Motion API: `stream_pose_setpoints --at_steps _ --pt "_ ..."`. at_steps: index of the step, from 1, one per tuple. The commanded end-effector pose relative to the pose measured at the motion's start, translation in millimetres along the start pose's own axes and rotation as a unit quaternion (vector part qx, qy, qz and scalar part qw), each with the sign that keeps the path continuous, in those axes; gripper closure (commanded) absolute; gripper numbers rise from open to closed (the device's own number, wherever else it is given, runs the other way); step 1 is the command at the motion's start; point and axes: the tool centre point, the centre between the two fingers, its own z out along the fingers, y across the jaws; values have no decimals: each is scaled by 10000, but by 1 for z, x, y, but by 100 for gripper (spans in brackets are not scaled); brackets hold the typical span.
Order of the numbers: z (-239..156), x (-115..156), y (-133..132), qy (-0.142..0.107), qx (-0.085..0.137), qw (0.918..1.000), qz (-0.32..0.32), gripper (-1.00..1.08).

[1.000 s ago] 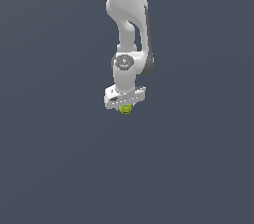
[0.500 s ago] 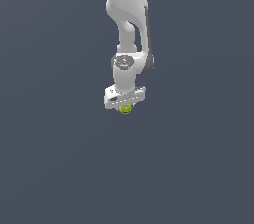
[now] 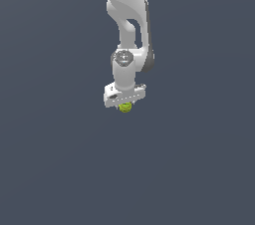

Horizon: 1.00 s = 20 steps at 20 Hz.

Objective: Pick up the object and move it to a goal position.

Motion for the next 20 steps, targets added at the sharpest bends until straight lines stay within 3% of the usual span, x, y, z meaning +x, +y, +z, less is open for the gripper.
stream_pose_setpoints --at_steps 1,9,20 --pt "-12 -1 1 11 -4 10000 1 108" --pt "-70 -12 7 10 -3 10000 -2 108" --pt "-184 -32 17 12 4 10000 -4 108"
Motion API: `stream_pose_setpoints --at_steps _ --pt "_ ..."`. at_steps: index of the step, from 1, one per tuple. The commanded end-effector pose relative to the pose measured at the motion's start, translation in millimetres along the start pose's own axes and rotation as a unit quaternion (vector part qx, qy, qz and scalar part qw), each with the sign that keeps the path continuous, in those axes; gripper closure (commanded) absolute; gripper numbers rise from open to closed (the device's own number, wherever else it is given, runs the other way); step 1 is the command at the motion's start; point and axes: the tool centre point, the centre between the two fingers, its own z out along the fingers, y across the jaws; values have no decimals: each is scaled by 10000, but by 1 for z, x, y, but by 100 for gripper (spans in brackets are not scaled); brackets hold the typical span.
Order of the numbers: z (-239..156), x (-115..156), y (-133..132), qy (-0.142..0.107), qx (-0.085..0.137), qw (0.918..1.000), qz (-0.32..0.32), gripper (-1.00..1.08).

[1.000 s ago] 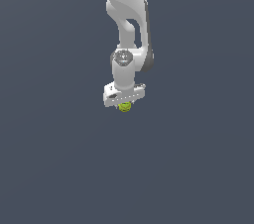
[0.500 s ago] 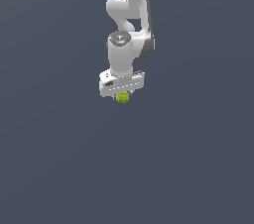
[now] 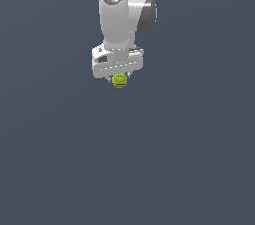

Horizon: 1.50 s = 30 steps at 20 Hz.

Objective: Pick up the object and move it to a goal position.

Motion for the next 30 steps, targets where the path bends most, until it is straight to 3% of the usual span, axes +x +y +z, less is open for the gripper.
stream_pose_setpoints --at_steps 1,17,30 --pt "-27 -5 2 4 0 10000 -1 108" --pt "-177 -27 19 2 0 10000 0 108" --pt "-220 -30 25 -1 -5 10000 2 108"
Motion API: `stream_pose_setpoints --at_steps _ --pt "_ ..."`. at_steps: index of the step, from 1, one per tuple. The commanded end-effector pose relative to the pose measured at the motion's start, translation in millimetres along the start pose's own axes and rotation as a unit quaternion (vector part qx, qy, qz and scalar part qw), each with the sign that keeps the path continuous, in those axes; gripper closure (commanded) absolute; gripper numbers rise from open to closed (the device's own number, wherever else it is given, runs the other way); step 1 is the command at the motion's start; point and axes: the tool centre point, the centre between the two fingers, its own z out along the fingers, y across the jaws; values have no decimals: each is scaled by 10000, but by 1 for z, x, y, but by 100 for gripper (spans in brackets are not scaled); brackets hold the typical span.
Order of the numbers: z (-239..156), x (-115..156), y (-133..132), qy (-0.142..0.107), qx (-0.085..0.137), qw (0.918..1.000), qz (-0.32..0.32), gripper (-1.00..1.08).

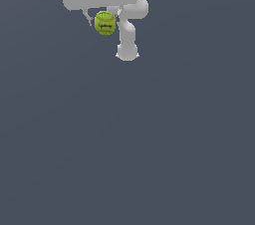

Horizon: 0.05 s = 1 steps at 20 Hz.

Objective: Pick up the object and move it to a goal position.

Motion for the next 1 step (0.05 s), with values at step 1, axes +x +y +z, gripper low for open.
stream_pose_setpoints --at_steps 1 --pt "-2 0 0 2 -3 10000 -1 108"
